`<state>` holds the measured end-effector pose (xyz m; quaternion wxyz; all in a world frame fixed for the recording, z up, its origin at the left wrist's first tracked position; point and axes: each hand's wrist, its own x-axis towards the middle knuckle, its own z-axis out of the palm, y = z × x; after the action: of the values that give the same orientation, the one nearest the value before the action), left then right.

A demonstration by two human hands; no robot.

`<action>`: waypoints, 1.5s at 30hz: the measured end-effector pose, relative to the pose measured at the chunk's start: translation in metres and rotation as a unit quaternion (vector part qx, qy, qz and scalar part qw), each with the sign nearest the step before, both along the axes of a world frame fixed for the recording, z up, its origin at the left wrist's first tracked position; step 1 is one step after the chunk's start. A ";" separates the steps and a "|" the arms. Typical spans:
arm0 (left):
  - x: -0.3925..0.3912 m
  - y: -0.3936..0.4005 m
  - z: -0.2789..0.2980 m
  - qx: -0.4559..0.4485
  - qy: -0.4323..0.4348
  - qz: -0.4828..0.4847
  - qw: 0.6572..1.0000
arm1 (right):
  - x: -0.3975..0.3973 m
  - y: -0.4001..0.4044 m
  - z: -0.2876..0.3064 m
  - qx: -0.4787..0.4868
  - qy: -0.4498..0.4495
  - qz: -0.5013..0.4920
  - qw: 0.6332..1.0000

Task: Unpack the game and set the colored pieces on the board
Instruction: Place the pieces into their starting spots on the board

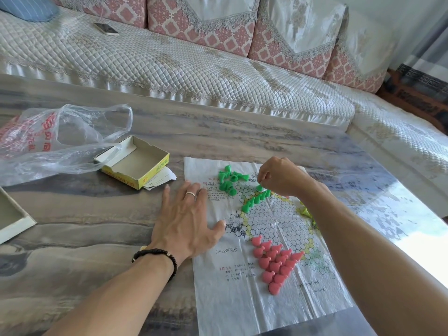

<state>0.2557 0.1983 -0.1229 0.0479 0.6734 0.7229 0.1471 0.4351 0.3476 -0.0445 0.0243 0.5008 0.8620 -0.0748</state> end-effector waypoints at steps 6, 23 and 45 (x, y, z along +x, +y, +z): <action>0.000 0.001 0.000 0.003 0.003 0.001 1.000 | 0.003 0.001 -0.004 -0.009 0.000 0.001 1.000; 0.000 0.000 0.001 -0.004 -0.007 -0.002 1.000 | -0.021 0.009 -0.017 0.040 0.064 0.021 0.997; 0.001 -0.001 0.002 -0.007 -0.005 0.000 1.000 | -0.005 -0.009 0.009 0.030 0.116 0.019 0.993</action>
<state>0.2564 0.1973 -0.1208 0.0559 0.6727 0.7233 0.1453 0.4299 0.3388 -0.0354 -0.0899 0.4725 0.8703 -0.1058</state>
